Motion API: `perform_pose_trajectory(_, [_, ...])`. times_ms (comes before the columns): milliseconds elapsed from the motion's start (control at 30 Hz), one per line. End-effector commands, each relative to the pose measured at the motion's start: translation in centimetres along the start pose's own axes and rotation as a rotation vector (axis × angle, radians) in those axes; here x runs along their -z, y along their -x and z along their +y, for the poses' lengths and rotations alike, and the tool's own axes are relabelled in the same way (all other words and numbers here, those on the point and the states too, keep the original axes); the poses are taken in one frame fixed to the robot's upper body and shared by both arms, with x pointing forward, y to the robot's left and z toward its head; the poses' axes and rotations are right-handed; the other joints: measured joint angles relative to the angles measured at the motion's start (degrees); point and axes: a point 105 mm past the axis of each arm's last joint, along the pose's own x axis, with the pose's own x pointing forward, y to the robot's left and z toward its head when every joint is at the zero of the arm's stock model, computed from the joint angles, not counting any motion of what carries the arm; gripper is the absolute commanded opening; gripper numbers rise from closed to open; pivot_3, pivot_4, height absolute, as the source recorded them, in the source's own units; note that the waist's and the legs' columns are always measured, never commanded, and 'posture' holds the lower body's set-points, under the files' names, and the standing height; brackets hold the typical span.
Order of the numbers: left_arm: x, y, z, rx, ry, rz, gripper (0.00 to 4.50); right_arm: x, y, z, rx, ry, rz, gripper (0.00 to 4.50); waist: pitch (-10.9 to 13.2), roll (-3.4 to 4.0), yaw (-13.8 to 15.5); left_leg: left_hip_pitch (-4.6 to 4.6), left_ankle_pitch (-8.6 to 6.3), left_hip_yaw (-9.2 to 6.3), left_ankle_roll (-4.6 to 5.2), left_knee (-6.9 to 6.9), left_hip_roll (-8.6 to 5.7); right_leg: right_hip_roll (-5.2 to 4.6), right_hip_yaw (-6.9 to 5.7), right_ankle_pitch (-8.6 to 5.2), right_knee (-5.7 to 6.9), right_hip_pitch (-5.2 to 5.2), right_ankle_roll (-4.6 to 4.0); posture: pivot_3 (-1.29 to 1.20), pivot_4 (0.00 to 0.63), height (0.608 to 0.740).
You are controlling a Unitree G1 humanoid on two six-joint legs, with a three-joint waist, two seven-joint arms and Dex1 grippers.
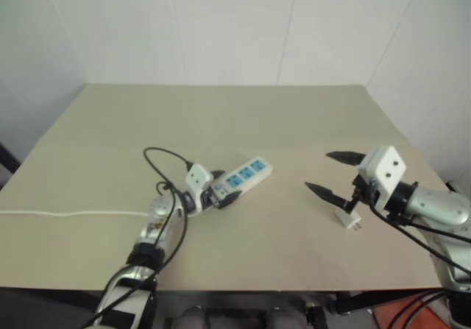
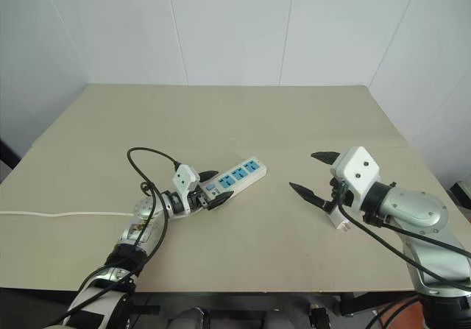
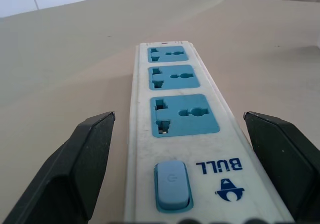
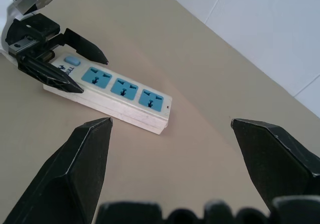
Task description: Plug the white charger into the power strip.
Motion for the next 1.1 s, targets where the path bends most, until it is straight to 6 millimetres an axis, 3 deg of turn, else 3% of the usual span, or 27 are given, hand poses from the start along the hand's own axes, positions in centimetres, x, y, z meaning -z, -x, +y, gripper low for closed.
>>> perform_pose_trajectory(33, [-0.1, -0.3, -0.2, -0.01, -0.015, -0.007, 4.48, -1.2, 0.3, -0.3, 0.008, 0.039, -0.025, 4.5, 0.0, 0.0, 0.01, 0.0, 0.0, 0.0, 0.0, 0.0, 0.0, 0.0, 0.0, 0.0, 0.0, 0.0, 0.0, 0.0, 0.15, 0.74])
perform_pose_trajectory(400, [1.2, -0.3, -1.7, 0.007, 0.008, 0.076, 4.48, -1.4, 0.3, -0.3, 0.007, 0.046, -0.03, 4.5, -0.02, 0.03, 0.07, 0.04, 0.0, 0.0, 0.0, 0.0, 0.0, 0.0, 0.0, -0.01, 0.0, 0.05, 0.02, 0.0, 0.15, 0.74])
perform_pose_trajectory(1100, [-2.4, 0.0, -2.0, 0.007, -0.028, 0.075, 4.48, -1.5, -0.2, -0.1, 0.007, 0.04, -0.045, 4.5, -0.01, 0.02, -0.11, 0.01, 0.0, 0.0, 0.0, -0.01, 0.01, 0.0, 0.0, -0.03, -0.01, 0.01, 0.04, 0.0, 0.15, 0.74])
